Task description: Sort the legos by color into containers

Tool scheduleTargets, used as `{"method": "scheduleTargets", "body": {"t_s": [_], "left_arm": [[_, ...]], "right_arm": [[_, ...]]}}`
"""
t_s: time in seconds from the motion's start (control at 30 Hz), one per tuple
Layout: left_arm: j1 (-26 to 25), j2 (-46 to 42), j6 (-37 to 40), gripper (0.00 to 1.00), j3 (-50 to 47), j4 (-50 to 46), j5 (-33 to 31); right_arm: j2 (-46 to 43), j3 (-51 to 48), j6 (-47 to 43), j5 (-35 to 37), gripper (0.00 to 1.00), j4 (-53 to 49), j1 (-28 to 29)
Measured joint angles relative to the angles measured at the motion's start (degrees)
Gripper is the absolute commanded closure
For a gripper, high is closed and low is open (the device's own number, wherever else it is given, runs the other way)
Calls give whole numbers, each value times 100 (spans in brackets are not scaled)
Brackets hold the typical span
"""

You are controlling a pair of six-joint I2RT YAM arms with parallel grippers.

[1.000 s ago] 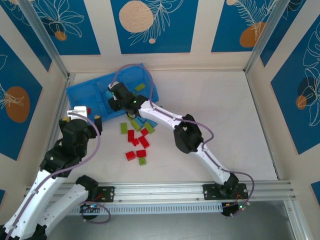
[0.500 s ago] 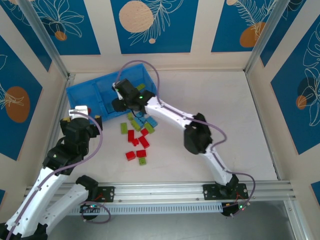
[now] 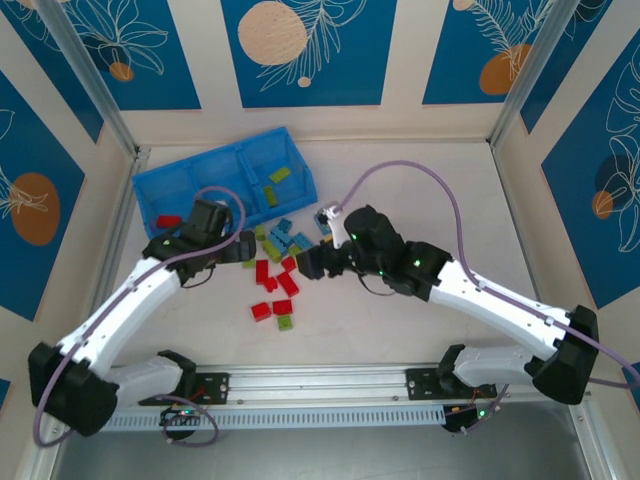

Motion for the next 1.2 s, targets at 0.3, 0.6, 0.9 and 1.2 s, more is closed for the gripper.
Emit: {"method": "scheduleTargets", "body": {"t_s": [0.3, 0.6, 0.9, 1.2], "left_arm": [[313, 2321, -437, 20, 289, 660, 70], [415, 3447, -553, 44, 697, 1239, 452], [415, 3451, -566, 67, 544, 1353, 570], [398, 2433, -542, 68, 337, 1051, 605]], "right_arm": [[-411, -546, 225, 11, 12, -278, -28], [-428, -553, 229, 76, 12, -282, -125], [-415, -584, 302, 96, 12, -275, -164], [-385, -584, 452, 94, 12, -275, -164]]}}
